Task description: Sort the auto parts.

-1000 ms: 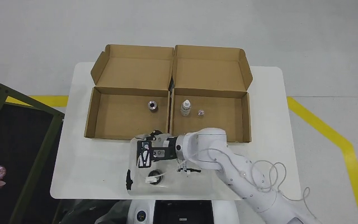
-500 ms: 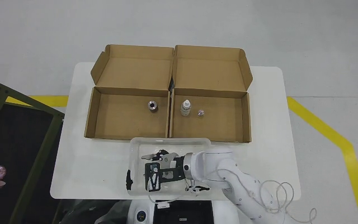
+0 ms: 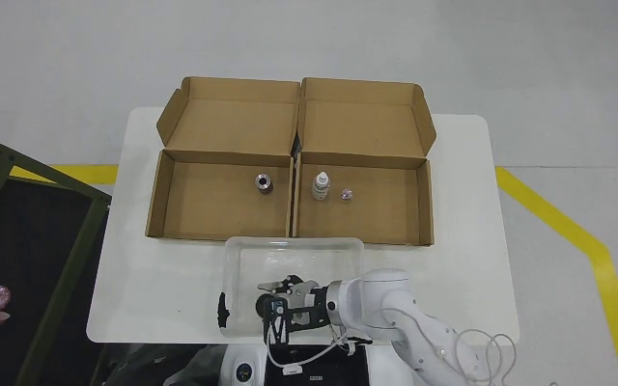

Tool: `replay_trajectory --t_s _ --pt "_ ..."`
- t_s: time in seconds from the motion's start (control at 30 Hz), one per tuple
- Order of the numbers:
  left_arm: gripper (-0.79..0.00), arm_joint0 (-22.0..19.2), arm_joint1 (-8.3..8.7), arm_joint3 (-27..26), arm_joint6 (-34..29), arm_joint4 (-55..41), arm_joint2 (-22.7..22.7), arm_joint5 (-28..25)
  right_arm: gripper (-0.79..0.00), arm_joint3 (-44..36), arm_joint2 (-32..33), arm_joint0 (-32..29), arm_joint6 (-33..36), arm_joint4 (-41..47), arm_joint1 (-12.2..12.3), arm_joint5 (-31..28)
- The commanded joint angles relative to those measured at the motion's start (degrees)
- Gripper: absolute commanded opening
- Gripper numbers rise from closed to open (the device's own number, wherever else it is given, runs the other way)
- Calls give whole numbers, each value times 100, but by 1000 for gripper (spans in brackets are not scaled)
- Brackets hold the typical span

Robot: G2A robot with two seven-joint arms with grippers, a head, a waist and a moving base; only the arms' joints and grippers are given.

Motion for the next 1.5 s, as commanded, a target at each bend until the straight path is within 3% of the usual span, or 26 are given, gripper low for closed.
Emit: replay_trajectory --t_s 0.0,0.23,0.9,1.17,1.47 --pt "0 0 0 0 0 0 0 0 -342 49 -4 5 -8 -38 15 -8" --pt "0 0 0 0 0 0 0 0 -280 186 -69 79 -15 -119 47 21" --pt "0 0 0 0 0 0 0 0 -289 905 -687 672 -87 -239 -55 315" --pt "0 0 0 0 0 0 0 0 -259 1138 -879 895 -151 -237 -111 401" --pt "0 0 0 0 0 0 0 0 -474 1406 -1065 1087 -388 -127 -177 427"
